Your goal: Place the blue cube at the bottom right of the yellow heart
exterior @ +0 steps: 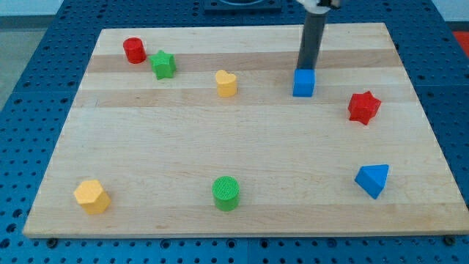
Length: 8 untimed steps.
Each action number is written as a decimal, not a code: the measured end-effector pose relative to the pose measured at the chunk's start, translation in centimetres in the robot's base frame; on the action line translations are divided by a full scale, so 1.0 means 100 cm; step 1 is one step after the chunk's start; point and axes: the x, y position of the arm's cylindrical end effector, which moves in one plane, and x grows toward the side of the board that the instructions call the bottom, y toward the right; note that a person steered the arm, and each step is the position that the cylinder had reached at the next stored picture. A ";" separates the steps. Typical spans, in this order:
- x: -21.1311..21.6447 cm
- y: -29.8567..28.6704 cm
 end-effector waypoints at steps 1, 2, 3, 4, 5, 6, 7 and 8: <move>0.008 0.011; 0.030 0.014; 0.036 -0.031; 0.045 0.032; 0.062 0.039; 0.070 0.006; 0.070 -0.057; 0.077 0.006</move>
